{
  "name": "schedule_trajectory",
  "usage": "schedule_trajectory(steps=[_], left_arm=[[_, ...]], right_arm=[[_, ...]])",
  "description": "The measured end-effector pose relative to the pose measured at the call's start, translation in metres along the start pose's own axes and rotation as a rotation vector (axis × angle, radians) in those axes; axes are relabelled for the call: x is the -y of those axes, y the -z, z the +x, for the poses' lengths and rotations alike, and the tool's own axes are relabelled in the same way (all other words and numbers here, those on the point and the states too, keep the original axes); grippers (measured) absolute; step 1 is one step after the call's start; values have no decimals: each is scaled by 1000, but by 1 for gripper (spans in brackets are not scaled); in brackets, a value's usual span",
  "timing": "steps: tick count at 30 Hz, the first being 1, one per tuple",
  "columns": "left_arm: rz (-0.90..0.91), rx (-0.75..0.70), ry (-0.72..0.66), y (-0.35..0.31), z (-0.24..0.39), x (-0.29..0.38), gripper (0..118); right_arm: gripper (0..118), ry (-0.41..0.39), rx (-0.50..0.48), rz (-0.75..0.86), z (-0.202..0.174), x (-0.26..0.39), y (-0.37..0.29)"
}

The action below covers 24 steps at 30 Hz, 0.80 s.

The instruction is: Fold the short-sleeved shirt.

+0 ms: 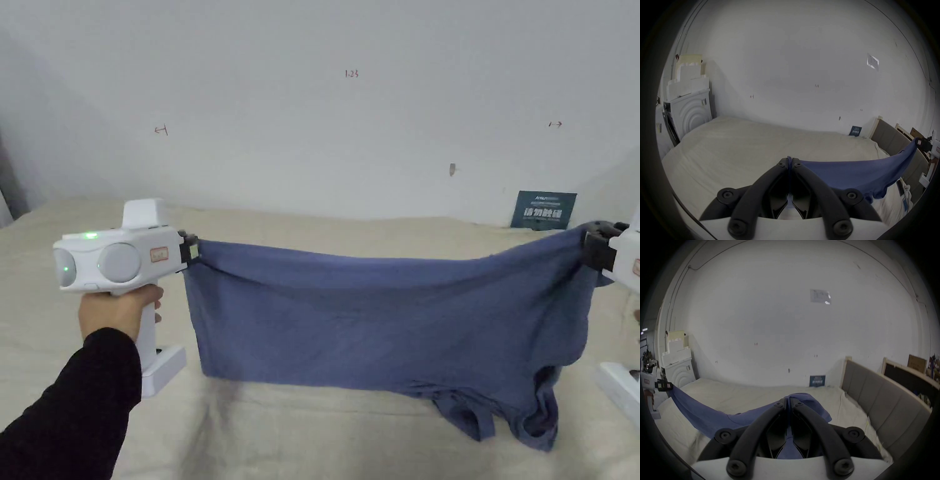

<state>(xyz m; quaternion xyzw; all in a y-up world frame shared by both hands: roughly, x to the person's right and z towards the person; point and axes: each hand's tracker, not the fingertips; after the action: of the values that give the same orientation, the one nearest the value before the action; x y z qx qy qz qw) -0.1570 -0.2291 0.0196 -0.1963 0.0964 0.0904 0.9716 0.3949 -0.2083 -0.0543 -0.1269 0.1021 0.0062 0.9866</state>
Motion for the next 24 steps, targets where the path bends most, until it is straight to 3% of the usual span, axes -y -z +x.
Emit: schedule_trajectory(steps=[16, 24], left_arm=[[-188, 5, -57, -131, -33, 190, 0], [-302, -25, -67, -181, -60, 268, 0]], right_arm=[[2, 63, -108, -163, 1, 151, -172], [2, 97, -104, -307, -2, 232, -250]])
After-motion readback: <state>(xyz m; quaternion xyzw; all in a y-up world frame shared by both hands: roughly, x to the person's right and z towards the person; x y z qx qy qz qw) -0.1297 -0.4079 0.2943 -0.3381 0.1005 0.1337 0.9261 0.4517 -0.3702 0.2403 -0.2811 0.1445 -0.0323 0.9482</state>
